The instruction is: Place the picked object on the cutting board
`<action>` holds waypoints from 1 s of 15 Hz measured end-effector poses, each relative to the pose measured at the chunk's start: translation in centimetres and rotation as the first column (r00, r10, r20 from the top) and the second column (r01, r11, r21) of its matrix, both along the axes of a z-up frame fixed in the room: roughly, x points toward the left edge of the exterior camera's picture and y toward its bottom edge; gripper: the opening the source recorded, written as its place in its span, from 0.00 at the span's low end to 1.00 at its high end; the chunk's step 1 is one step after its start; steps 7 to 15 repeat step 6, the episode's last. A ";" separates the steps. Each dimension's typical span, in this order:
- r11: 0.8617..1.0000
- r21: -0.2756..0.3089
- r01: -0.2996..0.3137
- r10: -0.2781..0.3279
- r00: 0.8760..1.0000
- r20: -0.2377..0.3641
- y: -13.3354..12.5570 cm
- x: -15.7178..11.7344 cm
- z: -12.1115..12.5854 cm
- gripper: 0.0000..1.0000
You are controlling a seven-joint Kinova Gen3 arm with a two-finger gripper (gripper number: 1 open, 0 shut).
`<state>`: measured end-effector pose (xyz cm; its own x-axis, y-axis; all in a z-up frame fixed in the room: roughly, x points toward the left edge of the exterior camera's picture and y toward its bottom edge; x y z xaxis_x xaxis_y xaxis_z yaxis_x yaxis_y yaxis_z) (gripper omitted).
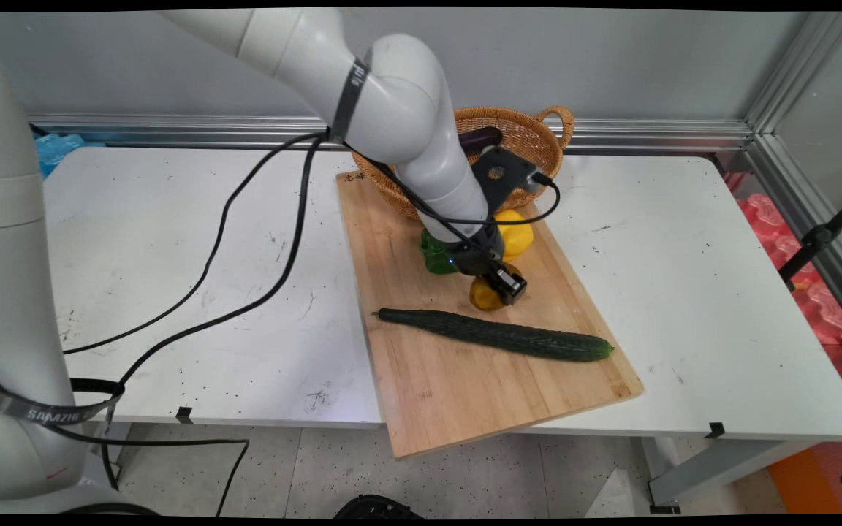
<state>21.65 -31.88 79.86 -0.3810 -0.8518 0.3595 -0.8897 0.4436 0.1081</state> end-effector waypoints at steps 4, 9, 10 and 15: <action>1.000 0.001 0.013 -0.013 1.000 -0.005 -0.1 -0.4 -1.0 1.00; 1.000 -0.006 0.025 -0.025 1.000 -0.017 0.1 -0.5 -1.0 1.00; 1.000 -0.006 0.025 -0.025 1.000 -0.017 0.1 -0.5 -1.0 1.00; 1.000 -0.006 0.025 -0.025 1.000 -0.017 0.1 -0.5 -1.0 1.00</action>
